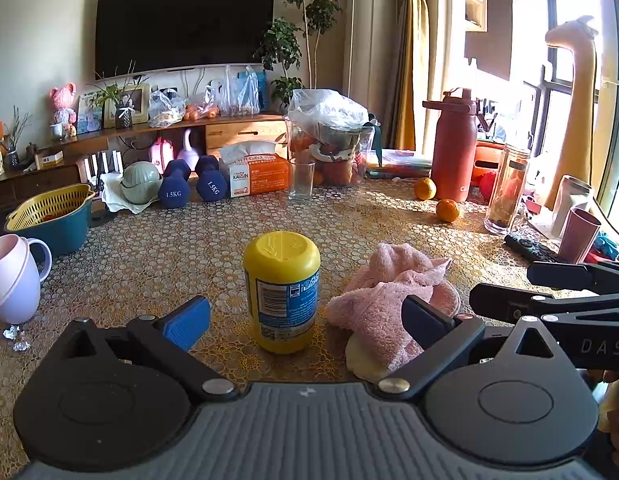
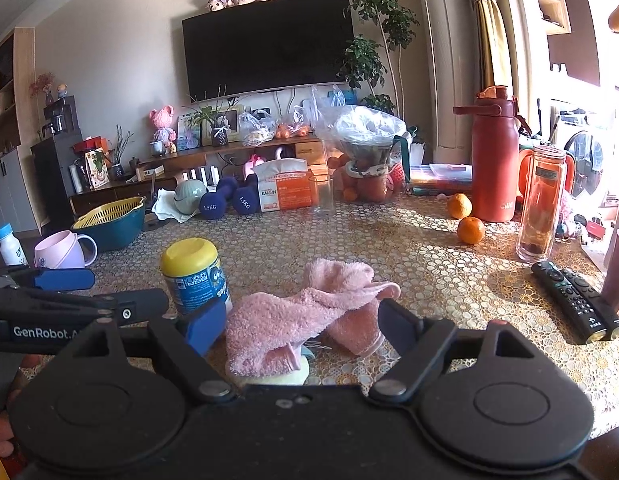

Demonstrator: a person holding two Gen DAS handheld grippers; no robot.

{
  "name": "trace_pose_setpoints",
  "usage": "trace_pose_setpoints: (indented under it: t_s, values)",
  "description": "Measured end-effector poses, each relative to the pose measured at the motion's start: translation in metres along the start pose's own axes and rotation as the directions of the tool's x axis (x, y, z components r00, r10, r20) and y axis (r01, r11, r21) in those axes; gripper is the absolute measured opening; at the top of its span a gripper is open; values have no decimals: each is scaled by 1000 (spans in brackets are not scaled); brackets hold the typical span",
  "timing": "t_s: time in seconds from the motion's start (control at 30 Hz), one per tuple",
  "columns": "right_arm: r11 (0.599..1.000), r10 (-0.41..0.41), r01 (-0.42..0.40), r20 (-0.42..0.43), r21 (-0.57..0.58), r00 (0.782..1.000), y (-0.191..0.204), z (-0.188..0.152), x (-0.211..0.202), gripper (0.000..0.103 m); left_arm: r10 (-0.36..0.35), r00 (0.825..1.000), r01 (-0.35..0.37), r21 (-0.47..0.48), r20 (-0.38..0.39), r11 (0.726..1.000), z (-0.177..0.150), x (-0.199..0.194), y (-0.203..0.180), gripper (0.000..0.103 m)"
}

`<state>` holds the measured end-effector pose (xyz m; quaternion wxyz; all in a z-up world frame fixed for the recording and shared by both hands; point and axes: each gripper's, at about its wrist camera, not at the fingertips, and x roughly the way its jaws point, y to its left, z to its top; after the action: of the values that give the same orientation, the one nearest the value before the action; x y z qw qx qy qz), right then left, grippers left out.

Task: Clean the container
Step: 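Grasp the yellow-capped jar with the left tool while the right tool grasps the pink towel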

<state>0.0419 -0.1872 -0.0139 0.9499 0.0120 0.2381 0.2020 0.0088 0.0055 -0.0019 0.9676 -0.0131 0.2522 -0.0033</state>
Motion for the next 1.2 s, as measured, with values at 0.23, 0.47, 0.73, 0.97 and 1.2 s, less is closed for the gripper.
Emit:
trace_pose_setpoints:
  t_s: [0.23,0.47,0.73,0.97,1.2]
  values:
    - [999,-5,4,-18,-50,1000,-14,9,24,83,36,999,-36,38,10,999,0,14,3,102]
    - [996,-16,11,-66,-88,998,-35,15,59,83,62,998,-62,31,-6,998,1,35,14,102]
    - [994,-36,23,-125,-104,992,-50,14,101,83,80,996,-77,53,-47,996,-2,67,20,102]
    - [997,68,-71,-194,-6,979,-55,13,130,83,75,992,-67,89,-100,994,-12,97,21,102]
    - [993,121,-114,-269,40,955,-50,10,158,83,59,993,-42,153,-105,987,-18,114,14,88]
